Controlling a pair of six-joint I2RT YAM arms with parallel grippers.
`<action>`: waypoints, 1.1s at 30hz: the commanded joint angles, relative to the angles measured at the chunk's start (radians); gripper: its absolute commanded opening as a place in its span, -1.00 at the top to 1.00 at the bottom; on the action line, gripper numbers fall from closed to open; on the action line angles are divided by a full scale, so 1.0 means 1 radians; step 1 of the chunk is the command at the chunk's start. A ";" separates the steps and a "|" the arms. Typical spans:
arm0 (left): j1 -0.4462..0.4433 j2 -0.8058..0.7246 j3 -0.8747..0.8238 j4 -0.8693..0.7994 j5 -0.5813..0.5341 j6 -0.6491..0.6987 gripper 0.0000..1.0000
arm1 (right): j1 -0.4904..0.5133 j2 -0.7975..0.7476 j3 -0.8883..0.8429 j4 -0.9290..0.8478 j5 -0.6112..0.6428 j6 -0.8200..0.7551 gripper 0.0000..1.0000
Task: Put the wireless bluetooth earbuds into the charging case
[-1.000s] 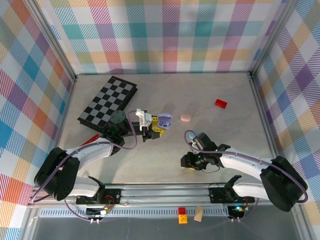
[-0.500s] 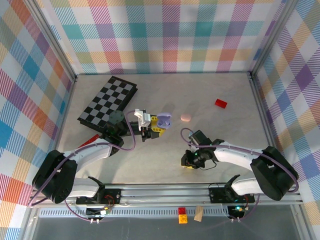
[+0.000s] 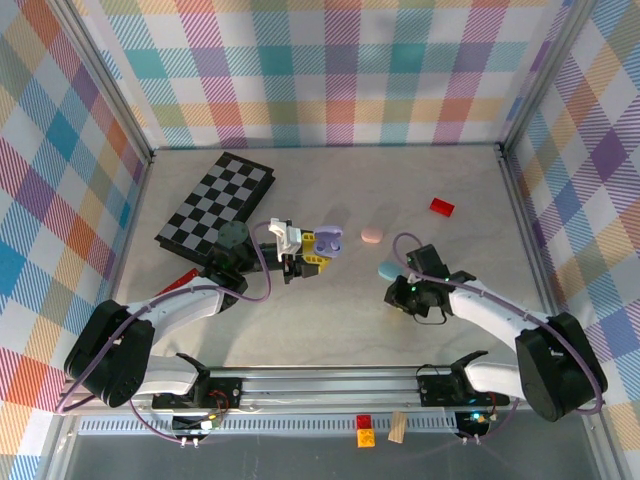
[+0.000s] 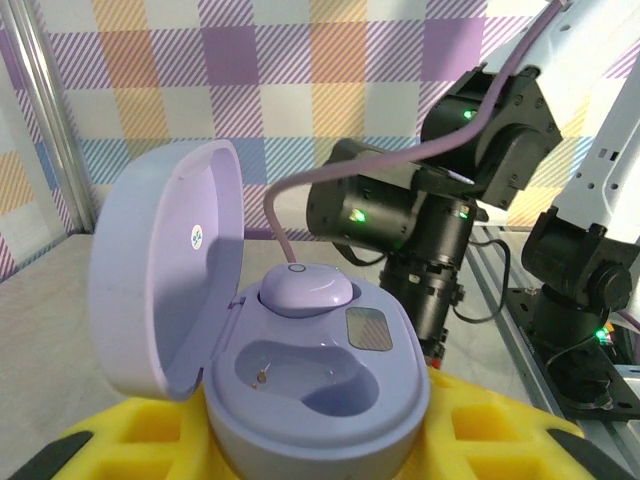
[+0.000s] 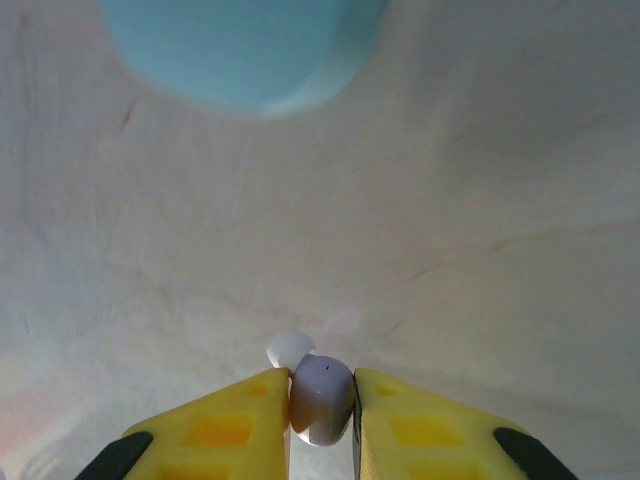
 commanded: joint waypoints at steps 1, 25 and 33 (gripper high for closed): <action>0.010 -0.033 -0.010 0.018 0.002 0.015 0.29 | -0.054 -0.001 0.027 -0.019 0.007 -0.056 0.60; 0.011 -0.044 -0.010 -0.013 0.000 0.033 0.29 | -0.070 0.075 -0.013 0.062 -0.174 -0.041 0.24; 0.010 -0.044 -0.007 -0.013 -0.001 0.032 0.29 | -0.036 0.086 -0.003 0.129 -0.232 -0.015 0.17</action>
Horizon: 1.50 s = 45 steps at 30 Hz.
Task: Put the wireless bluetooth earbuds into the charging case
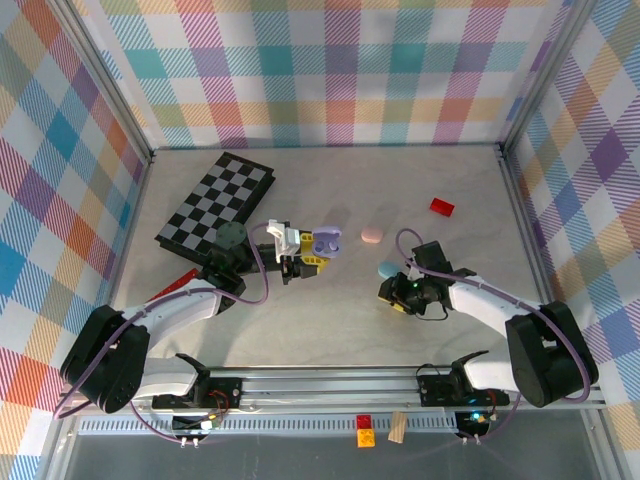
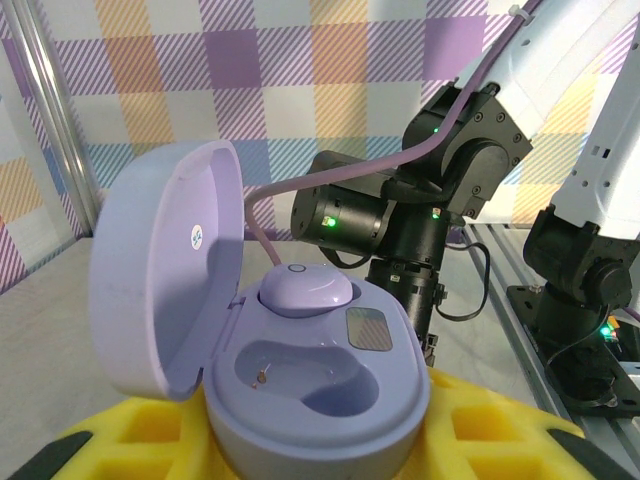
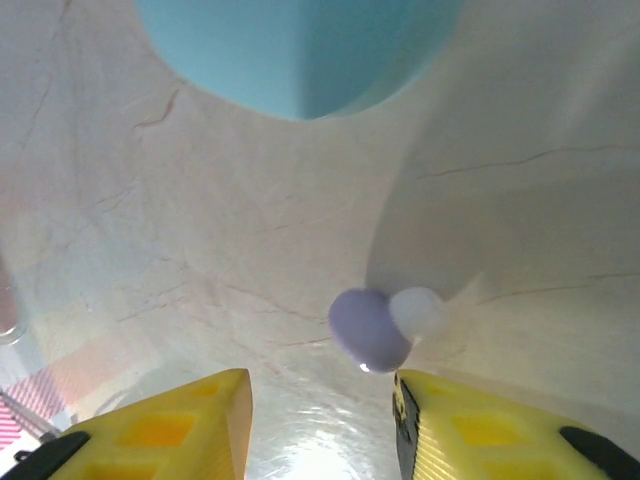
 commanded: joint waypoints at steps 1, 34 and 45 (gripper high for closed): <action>0.011 -0.010 0.000 0.016 0.007 0.009 0.29 | 0.014 0.022 0.008 0.052 -0.047 -0.001 0.17; 0.277 0.001 -0.144 0.394 -0.189 -0.229 0.29 | 0.521 0.379 0.522 -0.655 0.975 -0.237 0.13; 0.278 -0.015 -0.142 0.374 -0.179 -0.220 0.28 | 0.543 0.514 0.593 -0.706 0.995 -0.222 0.29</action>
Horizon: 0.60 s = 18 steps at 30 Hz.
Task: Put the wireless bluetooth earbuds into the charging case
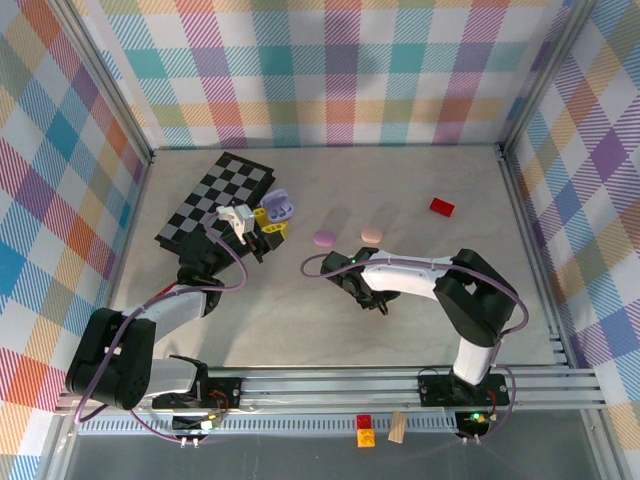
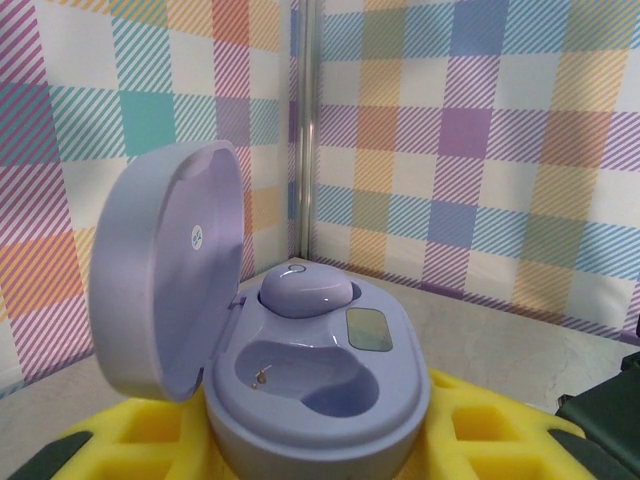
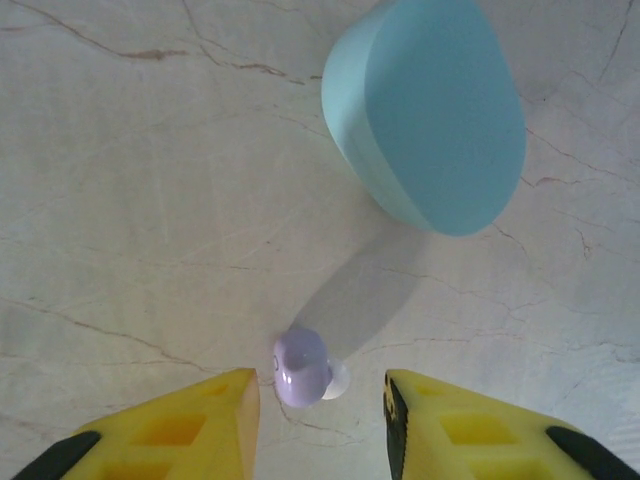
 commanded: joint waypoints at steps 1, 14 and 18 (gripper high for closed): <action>0.011 -0.022 -0.002 0.009 0.012 0.012 0.29 | 0.005 0.025 0.023 -0.050 0.028 0.008 0.31; 0.011 -0.022 0.003 0.005 0.022 0.007 0.29 | 0.004 0.088 0.046 -0.052 0.005 -0.005 0.39; 0.011 -0.022 0.003 0.004 0.025 0.006 0.29 | 0.004 0.106 0.054 -0.052 0.000 -0.009 0.45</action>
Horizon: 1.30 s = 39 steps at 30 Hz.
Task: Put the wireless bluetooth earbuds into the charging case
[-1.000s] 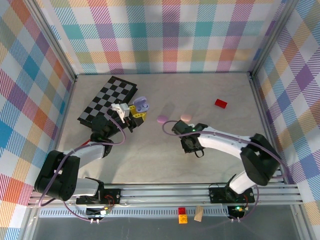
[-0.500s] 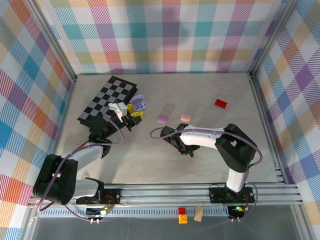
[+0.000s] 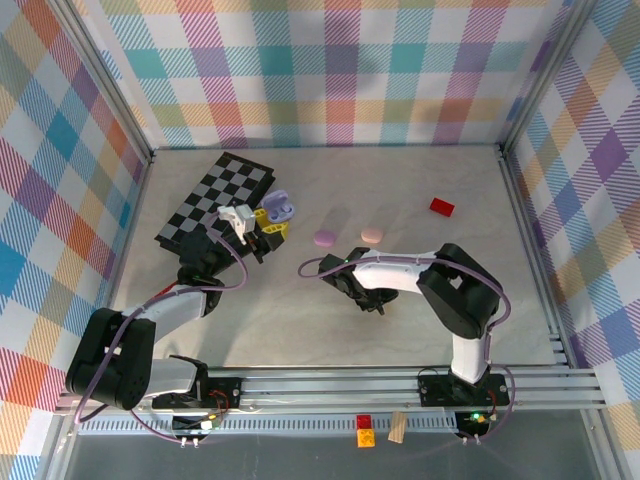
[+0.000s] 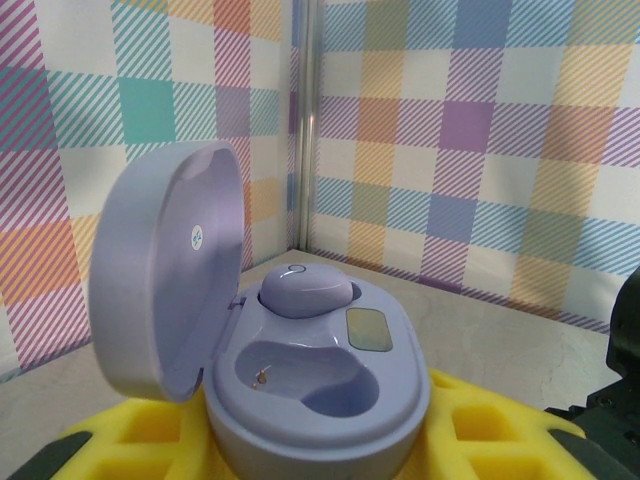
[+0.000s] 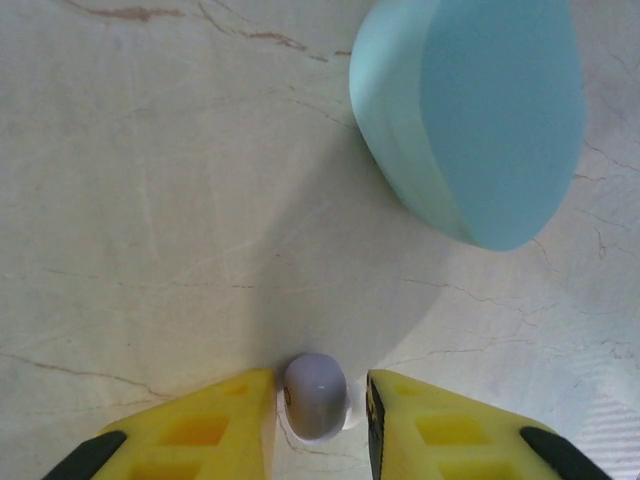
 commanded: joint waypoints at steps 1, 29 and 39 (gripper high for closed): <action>0.011 -0.024 0.001 0.027 0.024 0.007 0.30 | 0.004 0.022 0.027 -0.032 -0.004 -0.008 0.46; -0.041 0.028 0.006 0.081 0.024 0.030 0.29 | -0.131 -0.480 -0.182 0.322 -0.380 -0.069 0.63; -0.167 0.027 0.037 -0.079 -0.042 0.202 0.30 | -0.299 -0.713 -0.183 0.475 -0.826 0.028 0.63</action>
